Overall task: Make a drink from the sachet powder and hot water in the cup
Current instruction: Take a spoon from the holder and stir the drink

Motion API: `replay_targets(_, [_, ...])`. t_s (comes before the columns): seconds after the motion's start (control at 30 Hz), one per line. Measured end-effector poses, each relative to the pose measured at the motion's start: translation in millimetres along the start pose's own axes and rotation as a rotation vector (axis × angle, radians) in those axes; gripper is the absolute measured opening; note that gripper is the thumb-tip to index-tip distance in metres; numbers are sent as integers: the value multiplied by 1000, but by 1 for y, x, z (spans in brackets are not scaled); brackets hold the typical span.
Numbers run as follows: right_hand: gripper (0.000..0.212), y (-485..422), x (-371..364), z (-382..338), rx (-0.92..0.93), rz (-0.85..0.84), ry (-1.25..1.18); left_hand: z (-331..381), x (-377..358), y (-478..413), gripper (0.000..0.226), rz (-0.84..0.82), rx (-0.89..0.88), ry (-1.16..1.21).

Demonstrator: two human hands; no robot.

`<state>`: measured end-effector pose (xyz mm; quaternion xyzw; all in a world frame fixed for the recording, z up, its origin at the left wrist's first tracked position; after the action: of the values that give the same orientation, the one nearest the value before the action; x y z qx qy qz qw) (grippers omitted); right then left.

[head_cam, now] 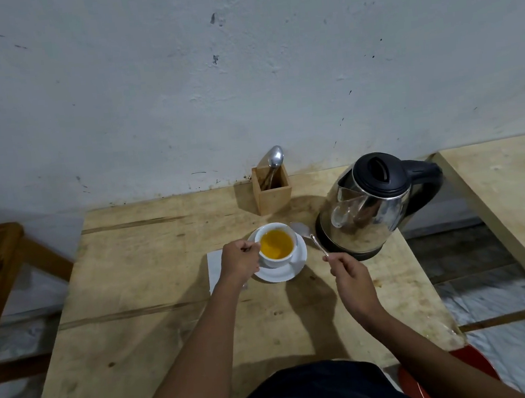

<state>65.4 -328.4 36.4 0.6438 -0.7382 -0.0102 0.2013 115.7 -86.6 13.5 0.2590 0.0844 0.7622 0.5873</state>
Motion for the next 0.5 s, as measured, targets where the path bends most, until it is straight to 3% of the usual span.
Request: replay_targets(0.5, [29, -46, -26, 41, -200, 26, 314, -3, -1, -1, 11, -1, 23, -4])
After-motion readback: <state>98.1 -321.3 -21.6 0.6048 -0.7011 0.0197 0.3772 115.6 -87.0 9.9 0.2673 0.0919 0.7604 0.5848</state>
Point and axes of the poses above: each hand's wrist, its own y-axis away from the middle knuckle, its own x-axis out of the back of the hand, z = x × y, the point moved 6 cm from there along -y, towards the middle knuckle, and after that the axes turned 1 degree about -x, right-handed, at the moved point
